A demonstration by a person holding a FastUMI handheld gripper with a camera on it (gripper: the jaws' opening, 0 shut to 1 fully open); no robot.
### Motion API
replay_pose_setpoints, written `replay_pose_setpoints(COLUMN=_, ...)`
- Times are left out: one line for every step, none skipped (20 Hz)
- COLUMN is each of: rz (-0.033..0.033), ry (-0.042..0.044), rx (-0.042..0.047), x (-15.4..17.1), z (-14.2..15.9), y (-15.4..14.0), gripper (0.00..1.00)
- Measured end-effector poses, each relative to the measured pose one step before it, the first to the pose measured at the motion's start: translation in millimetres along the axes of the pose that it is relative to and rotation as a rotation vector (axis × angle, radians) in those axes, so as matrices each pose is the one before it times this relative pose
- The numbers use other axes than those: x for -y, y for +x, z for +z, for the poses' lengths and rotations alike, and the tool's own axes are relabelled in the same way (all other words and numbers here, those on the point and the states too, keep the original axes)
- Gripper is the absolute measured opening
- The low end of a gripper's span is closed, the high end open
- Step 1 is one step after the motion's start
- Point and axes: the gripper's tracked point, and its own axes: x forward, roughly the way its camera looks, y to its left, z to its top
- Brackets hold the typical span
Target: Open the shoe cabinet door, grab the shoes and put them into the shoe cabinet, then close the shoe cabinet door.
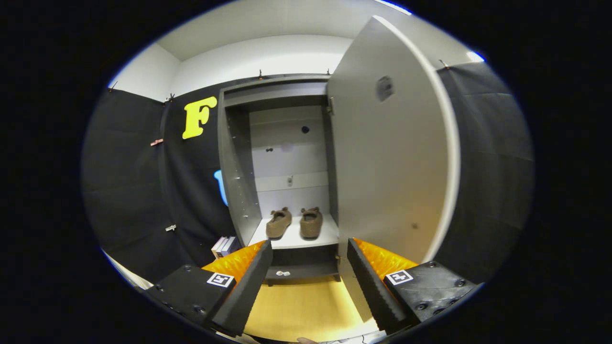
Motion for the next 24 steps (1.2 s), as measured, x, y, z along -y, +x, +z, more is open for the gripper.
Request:
replay_pose_setpoints(rz=-0.02781, ry=-0.01255, rx=0.00955, x=13.40, z=1.92, y=-15.71, gripper=0.99)
replay_pose_setpoints(rz=-0.02226, ry=-0.01252, rx=0.00368, x=12.78, z=0.86, y=-13.53, gripper=0.99)
replay_pose_setpoints(rz=-0.02092, ry=-0.00796, rx=0.00433, x=13.16, z=0.84, y=-9.79, gripper=0.99)
replay_pose_setpoints(rz=-0.02437, ry=-0.00267, rx=0.00463, x=15.56, z=1.88, y=-6.29, gripper=0.99)
replay_pose_setpoints(rz=-0.01612, ry=0.00628, rx=0.00466, x=15.37, z=12.56, y=-2.63, gripper=0.99)
replay_pose_setpoints(rz=-0.01379, ry=0.00803, rx=-0.00180, x=14.58, z=0.54, y=-1.63, gripper=0.99)
replay_pose_setpoints(rz=-0.01381, ry=0.00327, rx=-0.00587, x=14.24, z=-2.13, y=-0.80, gripper=0.99)
replay_pose_setpoints(rz=-0.01049, ry=0.00023, rx=-0.00752, x=13.80, z=-3.55, y=6.69, gripper=0.99)
replay_pose_setpoints(rz=-0.00082, ry=0.00141, rx=-0.01030, x=11.49, z=-2.55, y=8.80, gripper=0.99)
replay_pose_setpoints(rz=0.00904, ry=0.00807, rx=-0.00483, x=11.14, z=0.61, y=5.89, gripper=0.99)
replay_pose_setpoints(rz=0.01257, ry=0.00503, rx=-0.00336, x=7.91, z=1.85, y=8.03, gripper=0.99)
replay_pose_setpoints(rz=0.01007, ry=0.00438, rx=-0.00455, x=9.12, z=-0.20, y=9.29, gripper=0.99)
replay_pose_setpoints(rz=0.01769, ry=0.00149, rx=-0.00601, x=7.93, z=-0.59, y=9.66, gripper=0.99)
replay_pose_setpoints(rz=0.01408, ry=-0.00282, rx=-0.01143, x=6.99, z=-2.45, y=9.22, gripper=0.99)
replay_pose_setpoints(rz=0.02500, ry=-0.00024, rx=-0.01460, x=3.88, z=-3.67, y=8.46, gripper=0.99)
replay_pose_setpoints(rz=0.03762, ry=0.00318, rx=-0.01650, x=0.22, z=-2.76, y=8.90, gripper=0.99)
replay_pose_setpoints(rz=0.03581, ry=0.00137, rx=-0.01477, x=-1.92, z=-1.50, y=6.53, gripper=0.99)
replay_pose_setpoints(rz=0.02639, ry=-0.00116, rx=-0.00656, x=0.74, z=-0.70, y=8.14, gripper=0.99)
replay_pose_setpoints(rz=0.02550, ry=-0.00338, rx=-0.00927, x=-3.91, z=-2.68, y=8.80, gripper=0.99)
replay_pose_setpoints(rz=0.02506, ry=-0.00161, rx=-0.01223, x=-1.68, z=-2.40, y=4.00, gripper=0.99)
replay_pose_setpoints(rz=0.01238, ry=0.00008, rx=-0.00748, x=-0.06, z=-1.77, y=2.50, gripper=0.99)
replay_pose_setpoints(rz=0.01622, ry=0.00765, rx=0.00151, x=-2.59, z=1.26, y=2.28, gripper=0.99)
replay_pose_setpoints(rz=0.01393, ry=0.00886, rx=-0.00463, x=-5.35, z=-0.28, y=1.85, gripper=0.98)
replay_pose_setpoints(rz=0.01030, ry=0.00874, rx=0.00754, x=-4.31, z=1.57, y=0.39, gripper=0.98)
